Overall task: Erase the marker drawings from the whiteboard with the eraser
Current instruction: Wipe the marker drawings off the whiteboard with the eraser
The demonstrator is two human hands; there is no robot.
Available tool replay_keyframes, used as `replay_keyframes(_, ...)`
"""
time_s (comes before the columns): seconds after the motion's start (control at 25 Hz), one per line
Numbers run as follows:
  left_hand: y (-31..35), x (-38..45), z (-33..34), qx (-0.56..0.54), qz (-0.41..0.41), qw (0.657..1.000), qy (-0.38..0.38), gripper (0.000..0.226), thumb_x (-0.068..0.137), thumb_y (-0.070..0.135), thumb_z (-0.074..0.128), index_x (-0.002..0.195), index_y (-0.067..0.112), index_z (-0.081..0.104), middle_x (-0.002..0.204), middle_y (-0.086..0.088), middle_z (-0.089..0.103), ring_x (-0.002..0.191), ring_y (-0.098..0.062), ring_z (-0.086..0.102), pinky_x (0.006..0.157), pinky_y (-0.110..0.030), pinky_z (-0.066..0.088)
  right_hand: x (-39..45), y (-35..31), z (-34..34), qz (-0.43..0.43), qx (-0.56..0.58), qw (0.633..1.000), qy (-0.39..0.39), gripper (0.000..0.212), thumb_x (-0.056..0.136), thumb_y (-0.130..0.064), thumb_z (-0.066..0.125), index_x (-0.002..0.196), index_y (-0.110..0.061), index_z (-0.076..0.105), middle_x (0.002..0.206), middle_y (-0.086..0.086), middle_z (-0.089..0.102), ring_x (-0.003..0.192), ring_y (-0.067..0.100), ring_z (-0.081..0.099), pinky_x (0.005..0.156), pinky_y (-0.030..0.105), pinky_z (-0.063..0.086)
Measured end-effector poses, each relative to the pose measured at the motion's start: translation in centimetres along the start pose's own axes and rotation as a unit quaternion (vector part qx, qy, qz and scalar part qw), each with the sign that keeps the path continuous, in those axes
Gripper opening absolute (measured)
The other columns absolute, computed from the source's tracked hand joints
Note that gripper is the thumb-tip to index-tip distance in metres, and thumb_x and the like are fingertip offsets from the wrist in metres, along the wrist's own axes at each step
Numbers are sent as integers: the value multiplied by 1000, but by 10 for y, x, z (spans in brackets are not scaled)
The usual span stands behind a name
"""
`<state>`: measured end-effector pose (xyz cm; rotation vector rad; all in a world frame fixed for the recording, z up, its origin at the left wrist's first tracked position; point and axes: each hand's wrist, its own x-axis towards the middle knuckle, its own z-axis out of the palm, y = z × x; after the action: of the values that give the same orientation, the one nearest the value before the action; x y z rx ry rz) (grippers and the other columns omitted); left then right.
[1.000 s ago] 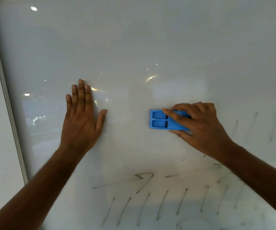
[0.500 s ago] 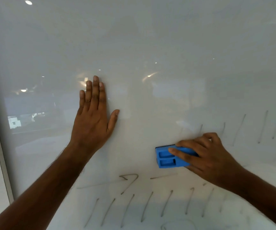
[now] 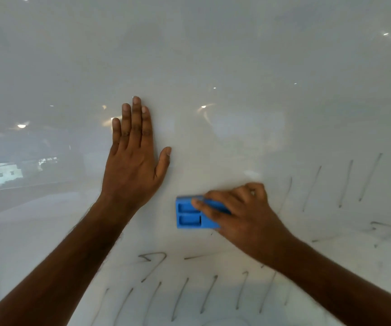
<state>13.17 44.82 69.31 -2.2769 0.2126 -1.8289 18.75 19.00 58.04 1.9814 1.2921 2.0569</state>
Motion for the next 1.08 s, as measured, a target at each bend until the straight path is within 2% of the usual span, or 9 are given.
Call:
replay_keyframes(0.16,0,-2,-1,2,-5,1000,-6,83,113,49,33,171,-1,1,181,-19,-6,169,-33,-9,138,-47,-2,-43,-3,-6,-101,-6,992,-75,70,92,-22,70,156,-30,43,140,-1,58,100,22,60,91,50,43)
replay_keyframes(0.24,3,-3,-1,0,-12,1000,-6,83,113,48,33,171,-1,2,181,-20,-5,169,-34,-8,138,-48,-2,-52,14,-12,-113,-13,991,-69,68,92,-21,71,155,-30,46,138,-1,60,100,23,59,90,49,42)
replay_keyframes(0.36,6,-6,0,3,-20,1000,-3,82,113,45,34,171,-3,3,180,-22,-4,168,-37,-7,138,-49,-1,-44,55,-21,-69,-27,997,-19,59,93,-26,68,150,-31,53,133,0,65,97,26,60,89,48,41)
replay_keyframes(0.48,11,-6,2,6,-27,1000,-1,82,113,45,34,171,-3,2,180,-22,-5,168,-36,-8,138,-48,-3,-20,91,-34,-13,-47,999,-4,60,94,-36,65,151,-30,49,134,0,64,98,26,53,87,48,40)
replay_keyframes(0.6,21,0,4,5,-21,1000,3,81,113,44,34,171,-2,3,181,-21,-4,168,-36,-8,138,-47,-3,-8,89,-30,29,-30,999,10,61,93,-39,64,151,-30,47,135,-1,63,96,27,53,86,49,41)
replay_keyframes(0.72,33,7,8,5,-9,1000,12,80,114,44,34,171,-3,4,181,-21,-3,168,-37,-6,138,-47,-3,-29,69,-22,1,-37,999,3,58,93,-34,61,150,-31,49,135,-3,64,95,26,59,87,47,42)
replay_keyframes(0.88,36,9,9,2,-8,1000,6,80,113,45,34,171,-2,4,181,-20,-4,168,-35,-7,138,-47,-3,-85,73,-29,-71,-40,994,-67,64,96,-25,62,157,-28,43,141,1,58,103,25,61,92,52,42)
replay_keyframes(1.08,40,8,10,1,-20,1000,4,82,113,46,34,171,-2,2,181,-21,-5,168,-36,-8,138,-51,-1,-86,119,-47,-10,-34,999,-23,59,97,-36,59,154,-32,45,136,-1,62,100,25,54,88,47,40)
